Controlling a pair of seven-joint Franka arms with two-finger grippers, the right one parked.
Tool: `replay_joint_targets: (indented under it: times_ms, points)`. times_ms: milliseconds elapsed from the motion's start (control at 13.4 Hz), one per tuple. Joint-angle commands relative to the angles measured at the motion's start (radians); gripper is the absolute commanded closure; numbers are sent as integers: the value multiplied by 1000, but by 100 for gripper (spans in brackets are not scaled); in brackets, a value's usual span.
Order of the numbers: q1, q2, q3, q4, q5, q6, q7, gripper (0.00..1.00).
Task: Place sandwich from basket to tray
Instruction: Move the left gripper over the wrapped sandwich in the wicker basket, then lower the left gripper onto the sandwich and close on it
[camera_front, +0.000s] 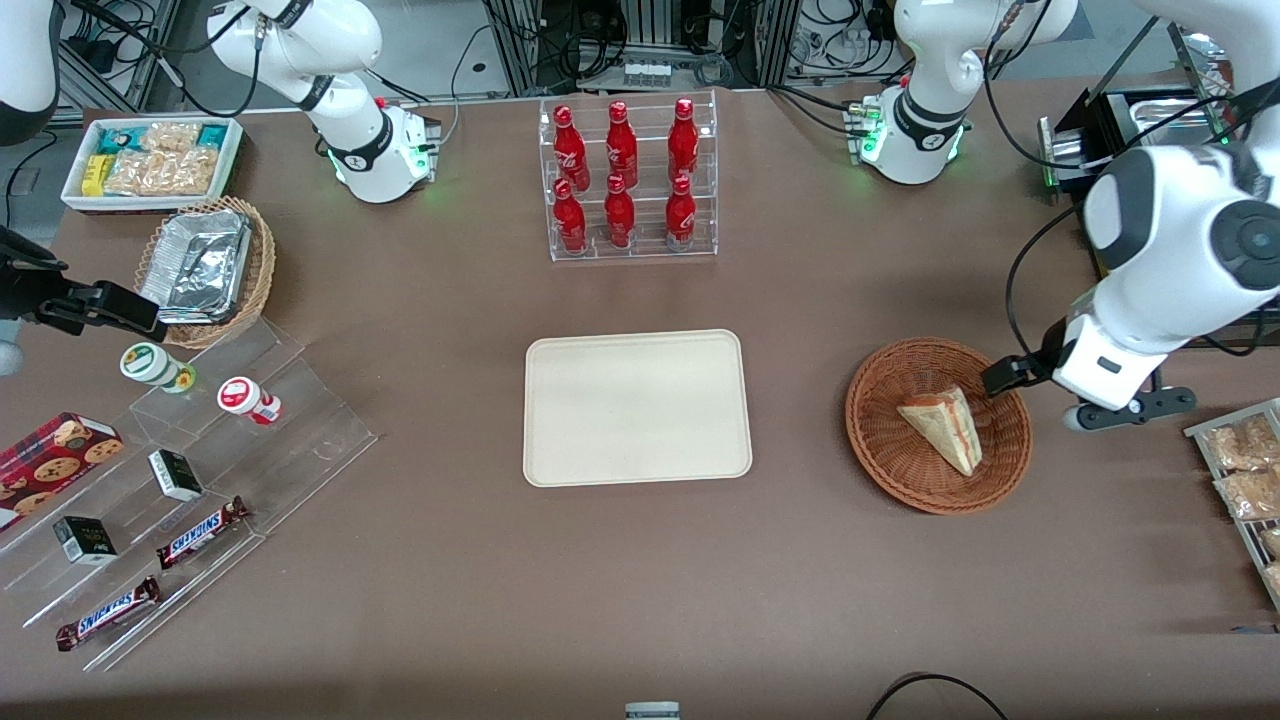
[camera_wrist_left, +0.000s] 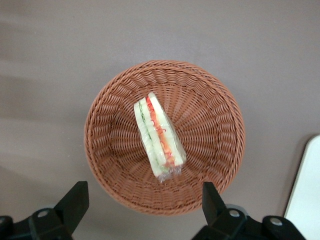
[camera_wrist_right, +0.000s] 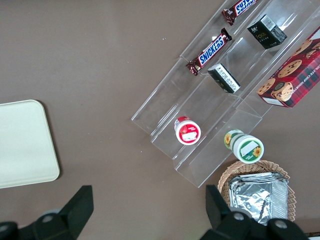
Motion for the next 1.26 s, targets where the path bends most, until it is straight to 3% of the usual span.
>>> replay_joint_targets:
  times_ms: [0, 372, 967, 1041, 1190]
  points:
    - [-4, -26, -2, -137, 1, 151, -99, 0]
    - [-41, 72, -3, -216, 3, 352, -215, 0]
    - [-39, 129, 1, -239, 5, 380, -229, 1]
    - [-39, 140, 1, -237, 5, 383, -230, 3]
    - [-39, 163, 1, -236, 4, 409, -239, 22]
